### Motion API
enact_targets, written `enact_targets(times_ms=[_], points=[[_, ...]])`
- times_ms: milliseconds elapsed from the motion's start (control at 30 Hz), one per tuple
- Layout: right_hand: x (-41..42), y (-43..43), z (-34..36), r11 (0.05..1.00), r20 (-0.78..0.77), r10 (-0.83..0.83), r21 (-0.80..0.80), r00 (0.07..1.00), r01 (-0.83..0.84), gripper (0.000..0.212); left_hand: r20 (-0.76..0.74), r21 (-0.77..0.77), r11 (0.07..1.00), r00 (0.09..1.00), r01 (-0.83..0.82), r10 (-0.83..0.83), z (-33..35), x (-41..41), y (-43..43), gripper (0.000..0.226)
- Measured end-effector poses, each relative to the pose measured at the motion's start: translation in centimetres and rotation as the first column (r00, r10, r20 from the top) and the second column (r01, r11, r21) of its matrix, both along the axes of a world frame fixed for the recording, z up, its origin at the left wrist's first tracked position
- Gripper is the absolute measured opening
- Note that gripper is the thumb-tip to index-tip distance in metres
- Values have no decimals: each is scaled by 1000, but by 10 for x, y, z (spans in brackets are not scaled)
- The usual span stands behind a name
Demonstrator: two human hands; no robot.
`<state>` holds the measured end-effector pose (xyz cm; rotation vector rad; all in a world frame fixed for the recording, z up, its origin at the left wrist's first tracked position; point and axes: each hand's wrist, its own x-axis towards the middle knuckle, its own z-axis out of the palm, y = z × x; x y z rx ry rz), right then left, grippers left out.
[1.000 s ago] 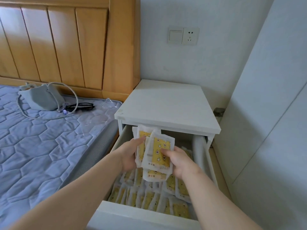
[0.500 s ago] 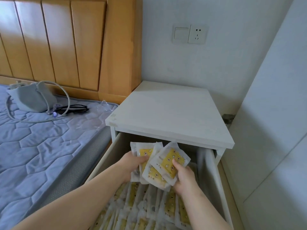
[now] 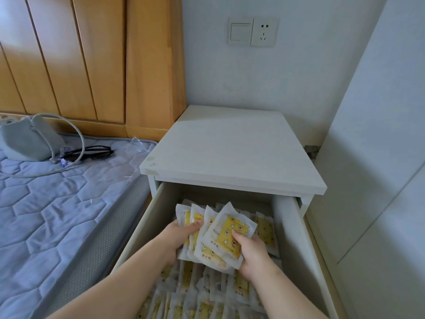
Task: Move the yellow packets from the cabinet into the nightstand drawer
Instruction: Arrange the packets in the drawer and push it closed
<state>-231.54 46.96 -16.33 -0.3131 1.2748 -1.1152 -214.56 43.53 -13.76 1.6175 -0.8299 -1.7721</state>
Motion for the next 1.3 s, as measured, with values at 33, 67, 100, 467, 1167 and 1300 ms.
enact_targets(times_ms=[33,67,100,467,1167,1300], points=[[1,0,1,1000,1,25,3,1000,-25,20,-25,16,1000,1000,9,-8,1,1,0,43],[1,0,3,999,10,50,5,999,-50,22,-45,34,999,999,13,-11,1,2,-1,44],[0,0,4,998,19,66,6,998,-66,24,-61,44,999,998,19,-16,2,1,0,42],[-3,-14,11,987,23,161,-11,987,-161,33,-159,68,997,987,48,-37,8,9,-7,33],[-12,-105,-30,996,-42,-61,64,997,64,44,731,-105,984,682,146,-23,-43,-9,-111,19],[-17,-106,-37,996,-13,-49,75,999,49,47,835,-143,953,550,266,-28,-54,-6,-104,47]])
